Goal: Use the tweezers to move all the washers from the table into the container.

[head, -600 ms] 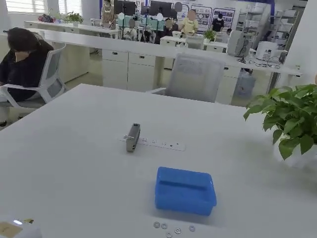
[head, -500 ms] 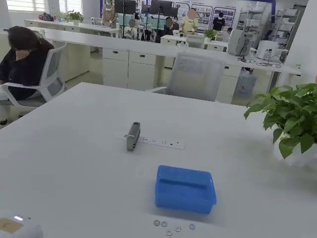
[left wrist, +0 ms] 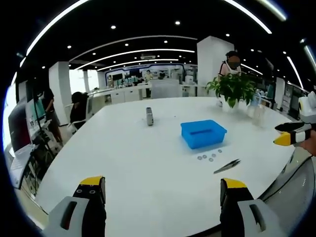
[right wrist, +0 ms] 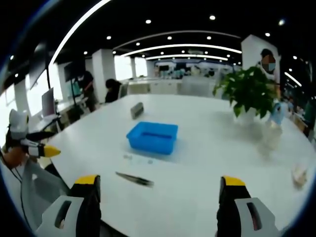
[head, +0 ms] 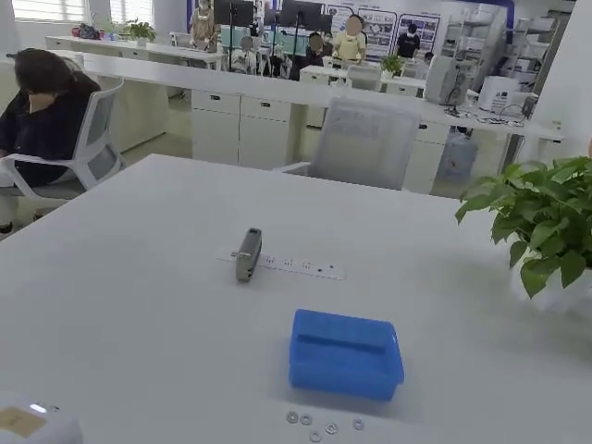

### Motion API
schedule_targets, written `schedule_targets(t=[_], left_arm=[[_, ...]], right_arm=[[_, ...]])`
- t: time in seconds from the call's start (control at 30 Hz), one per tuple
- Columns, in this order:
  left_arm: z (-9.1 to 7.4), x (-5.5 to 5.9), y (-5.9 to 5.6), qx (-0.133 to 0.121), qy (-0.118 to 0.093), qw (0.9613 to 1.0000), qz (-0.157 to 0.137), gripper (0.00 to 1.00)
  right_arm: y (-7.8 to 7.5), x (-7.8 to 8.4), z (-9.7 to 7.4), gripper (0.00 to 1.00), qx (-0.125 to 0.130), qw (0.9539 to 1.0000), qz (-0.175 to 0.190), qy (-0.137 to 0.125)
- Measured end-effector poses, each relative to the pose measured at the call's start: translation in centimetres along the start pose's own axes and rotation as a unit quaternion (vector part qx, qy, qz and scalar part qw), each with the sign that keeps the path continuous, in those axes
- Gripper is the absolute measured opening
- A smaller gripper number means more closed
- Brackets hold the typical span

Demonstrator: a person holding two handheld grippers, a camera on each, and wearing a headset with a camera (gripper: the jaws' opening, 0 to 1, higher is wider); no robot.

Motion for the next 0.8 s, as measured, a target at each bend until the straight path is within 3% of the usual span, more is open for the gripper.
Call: schedule_targets(t=[0.27, 0.63, 0.73, 0.8], left_arm=[[0.5, -0.7, -0.6, 0.017, -0.008, 0.9998, 0.009, 0.99], [2.1, -2.0, -2.3, 0.069, -0.007, 0.997, 0.035, 0.99], [2.6, -1.8, -3.1, 0.093, 0.011, 0.9942, 0.054, 0.87], [3.2, -1.9, -3.5, 0.101, 0.016, 0.9929, 0.06, 0.85]], right_arm=[[-0.1, 0.1, 0.1, 0.99, 0.002, 1.0, -0.006, 0.007], [-0.5, 0.5, 0.4, 0.95, 0.022, 0.9996, -0.017, 0.011], [-0.5, 0.8, 0.6, 0.95, 0.021, 0.9994, -0.019, 0.019], [-0.5, 0.9, 0.6, 0.95, 0.022, 0.9993, -0.021, 0.021]])
Point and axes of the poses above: the centre of the closed fingertips' face, and the gripper's own axes: z roughly forward along the fingers, y roughly to its left, x roughly out of its underside, the point moved 1 cm from there along -z, roughly backward along the fingers, and after that the axes turned 4 degrees about x, right-handed, at the moved point
